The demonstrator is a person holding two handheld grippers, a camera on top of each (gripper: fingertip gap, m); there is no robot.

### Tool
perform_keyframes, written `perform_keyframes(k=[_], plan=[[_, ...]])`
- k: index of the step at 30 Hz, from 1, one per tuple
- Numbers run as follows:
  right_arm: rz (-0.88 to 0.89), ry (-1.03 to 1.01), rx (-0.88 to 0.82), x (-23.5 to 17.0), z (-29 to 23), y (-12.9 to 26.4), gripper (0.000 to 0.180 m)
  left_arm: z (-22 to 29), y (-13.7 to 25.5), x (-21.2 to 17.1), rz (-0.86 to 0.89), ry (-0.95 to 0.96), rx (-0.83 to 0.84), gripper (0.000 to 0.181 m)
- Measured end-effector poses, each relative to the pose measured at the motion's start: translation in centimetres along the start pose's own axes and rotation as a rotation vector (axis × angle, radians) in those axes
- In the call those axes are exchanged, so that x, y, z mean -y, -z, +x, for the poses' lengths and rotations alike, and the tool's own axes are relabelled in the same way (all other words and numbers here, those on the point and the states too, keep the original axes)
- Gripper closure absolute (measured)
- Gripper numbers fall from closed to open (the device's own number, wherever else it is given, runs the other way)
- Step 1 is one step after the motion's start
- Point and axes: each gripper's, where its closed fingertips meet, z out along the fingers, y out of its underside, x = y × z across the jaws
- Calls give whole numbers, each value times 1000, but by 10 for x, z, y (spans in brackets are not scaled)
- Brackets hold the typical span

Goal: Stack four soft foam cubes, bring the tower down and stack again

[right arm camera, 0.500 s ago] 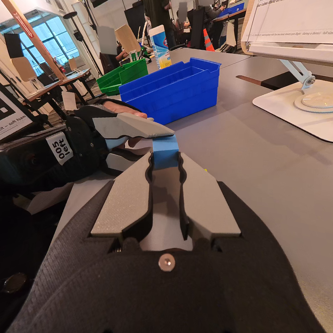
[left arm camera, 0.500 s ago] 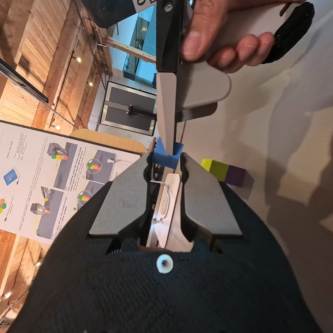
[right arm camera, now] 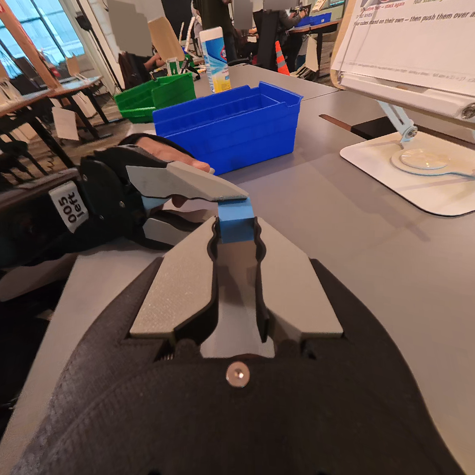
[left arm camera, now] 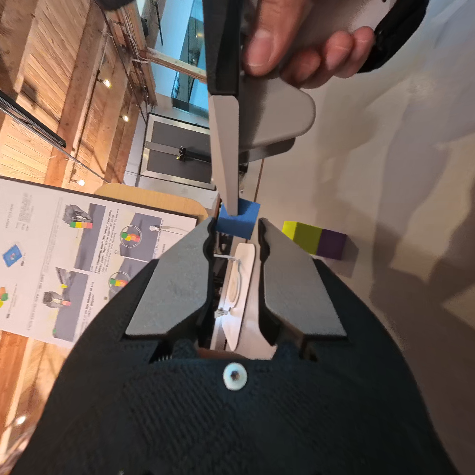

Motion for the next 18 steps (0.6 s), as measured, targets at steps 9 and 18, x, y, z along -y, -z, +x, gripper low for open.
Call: perform_keyframes(k=[9, 18], plan=[[-9, 42, -87, -4, 17, 3, 156, 37, 11, -29, -62, 456, -409, 135], [-56, 79, -117, -18, 28, -5, 156, 85, 9, -45, -161, 593, -628, 146]])
